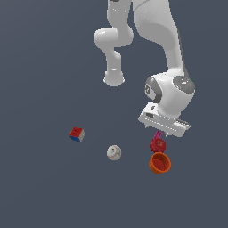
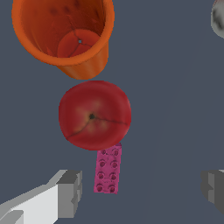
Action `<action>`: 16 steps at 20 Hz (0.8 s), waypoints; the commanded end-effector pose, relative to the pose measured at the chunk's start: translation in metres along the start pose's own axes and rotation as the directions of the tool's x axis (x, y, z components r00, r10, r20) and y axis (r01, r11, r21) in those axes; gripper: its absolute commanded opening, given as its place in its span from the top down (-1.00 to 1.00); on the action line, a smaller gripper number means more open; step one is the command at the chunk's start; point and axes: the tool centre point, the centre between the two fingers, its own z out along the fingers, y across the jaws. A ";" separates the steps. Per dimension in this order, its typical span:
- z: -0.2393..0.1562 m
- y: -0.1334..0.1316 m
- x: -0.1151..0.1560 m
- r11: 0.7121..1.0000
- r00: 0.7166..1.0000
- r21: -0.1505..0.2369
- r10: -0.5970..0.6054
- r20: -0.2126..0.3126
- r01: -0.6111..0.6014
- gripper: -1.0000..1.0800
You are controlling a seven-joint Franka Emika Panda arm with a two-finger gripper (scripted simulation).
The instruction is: Pick up a designated object from a clutter of objects.
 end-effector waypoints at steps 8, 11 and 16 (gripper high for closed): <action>0.032 -0.022 -0.024 0.997 0.997 0.010 0.080 0.004 -0.080 -0.92; 0.036 -0.024 -0.028 0.996 0.996 0.012 0.091 0.005 -0.091 -0.92; 0.037 -0.024 -0.028 0.996 0.996 0.011 0.091 0.006 -0.091 -0.92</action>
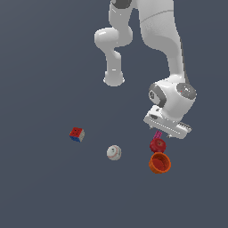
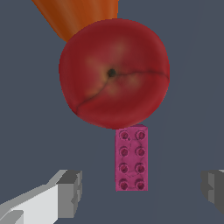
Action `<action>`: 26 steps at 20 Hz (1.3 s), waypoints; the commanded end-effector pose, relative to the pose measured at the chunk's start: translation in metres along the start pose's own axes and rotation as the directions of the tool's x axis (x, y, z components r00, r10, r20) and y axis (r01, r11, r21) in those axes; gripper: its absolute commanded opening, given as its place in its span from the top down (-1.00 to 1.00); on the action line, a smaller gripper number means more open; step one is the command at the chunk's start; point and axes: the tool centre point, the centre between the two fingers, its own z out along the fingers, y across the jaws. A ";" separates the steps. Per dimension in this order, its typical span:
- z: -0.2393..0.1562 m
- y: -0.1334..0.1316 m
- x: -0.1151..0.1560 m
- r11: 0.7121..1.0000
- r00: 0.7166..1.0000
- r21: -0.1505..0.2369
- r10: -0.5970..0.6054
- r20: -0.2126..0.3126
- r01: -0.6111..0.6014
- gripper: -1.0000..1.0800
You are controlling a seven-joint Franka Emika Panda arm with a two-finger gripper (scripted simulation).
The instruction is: Pick up a designated object from a clutter of objects.
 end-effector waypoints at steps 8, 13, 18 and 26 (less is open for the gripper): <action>0.026 0.001 0.000 1.000 1.000 0.000 0.002 0.000 -0.002 -0.92; 0.046 0.000 -0.001 1.000 1.000 0.001 0.003 -0.001 -0.003 -0.92; 0.051 0.000 0.000 1.000 1.000 0.001 0.004 -0.001 -0.004 1.00; 0.051 0.000 0.000 1.000 1.000 0.001 0.004 -0.001 -0.004 1.00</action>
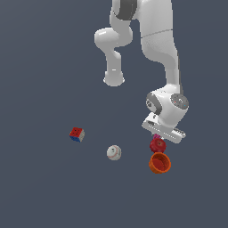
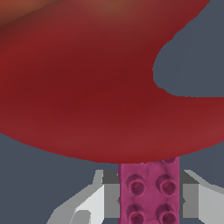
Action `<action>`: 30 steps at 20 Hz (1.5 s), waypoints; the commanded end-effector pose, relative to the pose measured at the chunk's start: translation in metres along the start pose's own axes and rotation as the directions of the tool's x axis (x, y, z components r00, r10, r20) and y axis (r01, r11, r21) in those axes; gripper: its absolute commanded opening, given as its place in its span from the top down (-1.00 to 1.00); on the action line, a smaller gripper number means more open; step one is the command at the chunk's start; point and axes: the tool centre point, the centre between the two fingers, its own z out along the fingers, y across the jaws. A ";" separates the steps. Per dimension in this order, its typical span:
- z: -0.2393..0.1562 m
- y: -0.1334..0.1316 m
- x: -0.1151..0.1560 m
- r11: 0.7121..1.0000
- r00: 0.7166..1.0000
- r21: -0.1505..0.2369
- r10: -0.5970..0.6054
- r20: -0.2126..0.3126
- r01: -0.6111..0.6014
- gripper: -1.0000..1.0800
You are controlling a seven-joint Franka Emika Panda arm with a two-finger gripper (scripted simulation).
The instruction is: Pick up a designated object from a clutter of objects.
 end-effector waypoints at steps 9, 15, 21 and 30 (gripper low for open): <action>-0.012 0.002 0.000 1.000 1.000 0.000 0.000 0.000 0.000 1.00; -0.041 0.007 -0.001 1.000 1.000 0.000 0.000 -0.001 0.000 1.00; -0.089 0.016 -0.002 1.000 1.000 0.000 0.000 -0.001 0.000 1.00; -0.188 0.032 -0.004 1.000 1.000 0.000 -0.001 0.000 0.001 1.00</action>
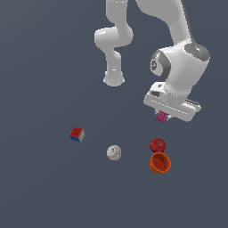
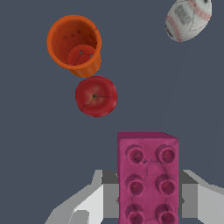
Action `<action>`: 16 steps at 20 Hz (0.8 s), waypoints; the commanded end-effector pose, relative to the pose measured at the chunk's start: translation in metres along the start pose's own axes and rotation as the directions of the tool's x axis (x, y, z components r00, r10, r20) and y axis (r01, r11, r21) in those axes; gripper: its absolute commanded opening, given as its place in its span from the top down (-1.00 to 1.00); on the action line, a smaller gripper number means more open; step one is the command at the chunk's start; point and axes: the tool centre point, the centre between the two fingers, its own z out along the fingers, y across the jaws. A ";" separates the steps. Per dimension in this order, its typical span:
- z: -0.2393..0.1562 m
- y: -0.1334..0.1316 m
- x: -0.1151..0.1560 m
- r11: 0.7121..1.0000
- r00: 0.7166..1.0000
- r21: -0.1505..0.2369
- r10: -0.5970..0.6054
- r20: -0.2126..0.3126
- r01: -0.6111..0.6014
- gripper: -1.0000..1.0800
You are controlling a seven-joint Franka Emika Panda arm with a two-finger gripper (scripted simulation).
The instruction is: Pick up a designated object from a clutter of objects.
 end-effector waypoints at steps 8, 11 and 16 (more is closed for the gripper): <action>-0.100 0.016 -0.001 1.000 1.000 0.001 0.000 0.001 0.000 1.00; -0.124 0.019 -0.001 1.000 1.000 0.001 0.000 0.001 0.000 1.00; -0.154 0.023 0.000 1.000 1.000 0.001 0.000 0.001 0.000 1.00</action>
